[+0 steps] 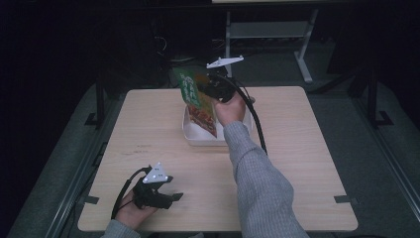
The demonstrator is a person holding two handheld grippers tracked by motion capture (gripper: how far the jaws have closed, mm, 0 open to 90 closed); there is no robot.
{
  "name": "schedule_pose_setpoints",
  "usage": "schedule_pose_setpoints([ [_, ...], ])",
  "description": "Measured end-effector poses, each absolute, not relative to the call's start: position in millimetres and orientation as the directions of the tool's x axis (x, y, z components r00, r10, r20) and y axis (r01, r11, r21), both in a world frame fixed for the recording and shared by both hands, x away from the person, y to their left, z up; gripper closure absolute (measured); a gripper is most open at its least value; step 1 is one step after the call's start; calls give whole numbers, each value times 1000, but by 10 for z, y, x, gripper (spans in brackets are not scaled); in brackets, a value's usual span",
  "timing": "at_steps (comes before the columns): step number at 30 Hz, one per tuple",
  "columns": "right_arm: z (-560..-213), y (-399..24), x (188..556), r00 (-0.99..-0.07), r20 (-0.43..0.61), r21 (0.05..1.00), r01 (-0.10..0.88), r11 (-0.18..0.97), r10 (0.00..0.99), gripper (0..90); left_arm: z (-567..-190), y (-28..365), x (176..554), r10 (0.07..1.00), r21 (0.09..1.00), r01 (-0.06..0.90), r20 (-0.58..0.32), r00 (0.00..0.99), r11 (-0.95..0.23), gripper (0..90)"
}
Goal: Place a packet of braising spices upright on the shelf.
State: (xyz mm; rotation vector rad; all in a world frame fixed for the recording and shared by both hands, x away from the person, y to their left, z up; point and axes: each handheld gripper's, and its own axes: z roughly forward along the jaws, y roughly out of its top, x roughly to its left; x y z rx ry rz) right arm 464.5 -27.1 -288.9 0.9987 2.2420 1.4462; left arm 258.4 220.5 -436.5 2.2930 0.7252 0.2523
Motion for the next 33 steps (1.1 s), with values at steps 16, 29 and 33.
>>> schedule_pose_setpoints([
  [16, -3024, -272, 4628, -724, 119, 890, 381, 250, 680, 895, -4362, 2199, 2582, 565, 681, 428, -26, 825, -594, 309],
  [29, -3116, -340, 4620, -730, 127, 878, 398, 267, 672, 892, -4363, 2196, 2583, 565, 680, 429, -26, 825, -595, 308],
  [33, -3123, -368, 4609, -730, 133, 870, 410, 274, 670, 889, -4365, 2193, 2582, 564, 680, 429, -26, 825, -595, 307],
])
